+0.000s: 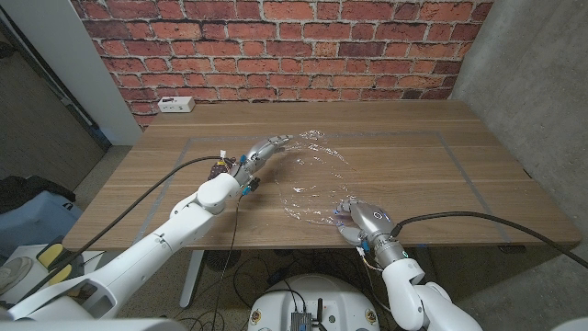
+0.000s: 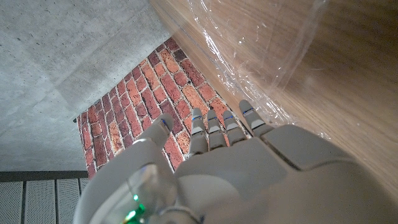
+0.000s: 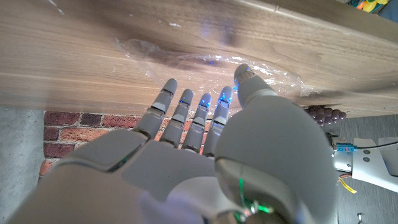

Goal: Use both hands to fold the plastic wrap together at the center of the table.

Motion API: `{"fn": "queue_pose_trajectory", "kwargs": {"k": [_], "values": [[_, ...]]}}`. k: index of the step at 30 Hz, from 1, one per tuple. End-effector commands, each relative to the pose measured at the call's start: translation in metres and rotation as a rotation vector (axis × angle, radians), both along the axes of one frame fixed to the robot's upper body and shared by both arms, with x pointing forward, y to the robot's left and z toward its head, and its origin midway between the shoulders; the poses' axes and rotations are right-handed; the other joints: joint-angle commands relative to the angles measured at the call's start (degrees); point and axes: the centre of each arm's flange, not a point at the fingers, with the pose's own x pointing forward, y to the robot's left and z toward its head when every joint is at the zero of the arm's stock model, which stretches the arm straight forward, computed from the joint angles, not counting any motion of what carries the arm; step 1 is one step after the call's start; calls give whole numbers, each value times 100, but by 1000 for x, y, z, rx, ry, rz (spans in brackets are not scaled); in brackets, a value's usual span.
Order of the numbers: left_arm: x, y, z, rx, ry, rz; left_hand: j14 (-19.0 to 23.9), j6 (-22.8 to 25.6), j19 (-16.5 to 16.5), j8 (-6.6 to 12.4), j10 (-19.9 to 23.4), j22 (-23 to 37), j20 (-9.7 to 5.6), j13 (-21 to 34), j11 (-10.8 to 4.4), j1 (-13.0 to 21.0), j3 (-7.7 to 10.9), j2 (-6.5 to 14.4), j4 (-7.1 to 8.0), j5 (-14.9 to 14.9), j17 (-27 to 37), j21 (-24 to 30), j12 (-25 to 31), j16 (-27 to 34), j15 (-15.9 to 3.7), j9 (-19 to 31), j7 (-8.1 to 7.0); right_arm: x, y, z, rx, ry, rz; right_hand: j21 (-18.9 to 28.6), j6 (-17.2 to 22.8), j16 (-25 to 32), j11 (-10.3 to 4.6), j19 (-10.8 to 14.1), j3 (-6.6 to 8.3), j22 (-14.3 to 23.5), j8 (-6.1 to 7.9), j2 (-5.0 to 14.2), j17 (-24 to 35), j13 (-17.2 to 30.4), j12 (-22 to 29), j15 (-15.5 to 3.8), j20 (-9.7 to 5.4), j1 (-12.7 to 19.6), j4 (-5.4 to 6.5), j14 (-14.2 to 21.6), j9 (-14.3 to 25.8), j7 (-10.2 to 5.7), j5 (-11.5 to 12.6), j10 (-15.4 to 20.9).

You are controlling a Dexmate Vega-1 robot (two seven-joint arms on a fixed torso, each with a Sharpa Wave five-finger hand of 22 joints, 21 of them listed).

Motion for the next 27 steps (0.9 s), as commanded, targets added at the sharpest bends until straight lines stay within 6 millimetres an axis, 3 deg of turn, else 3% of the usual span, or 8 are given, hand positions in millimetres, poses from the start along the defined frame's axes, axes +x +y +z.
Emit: {"fn": "queue_pose_trajectory", "kwargs": {"k": [1, 15, 27], "values": [[-1, 0, 0, -6, -2, -2, 53, 50, 24, -2, 64, 23, -7, 7, -19, -79, -2, 2, 43, -33, 24, -17, -2, -12, -9, 29, -12, 4, 2, -7, -62, -4, -61, -15, 6, 0, -35, 27, 14, 8, -35, 2, 16, 32, -16, -861, -44, 112, -13, -10, 16, -42, 27, -5], [-4, 5, -3, -14, -2, -1, 60, 55, 28, -7, 72, 23, -5, 8, -6, -116, -14, -8, 62, -36, 25, -33, -9, -10, -11, 29, -15, 11, 7, -15, -106, -22, -58, -13, 80, 19, -73, 49, -26, 6, -18, -16, 22, 50, 4, -904, -93, 244, 20, 16, 27, -66, 19, 47], [-8, 11, -6, -28, -5, 12, 63, 62, 41, -11, 85, 23, -7, 8, -25, -148, -22, -19, 72, -36, 23, -51, -17, -13, -11, 28, -12, 25, 13, -9, -115, -114, -41, 38, 578, 174, -84, 196, -179, 11, 142, 67, 88, 89, 122, -978, -154, 323, 130, 246, 45, 37, 11, 373]]}}
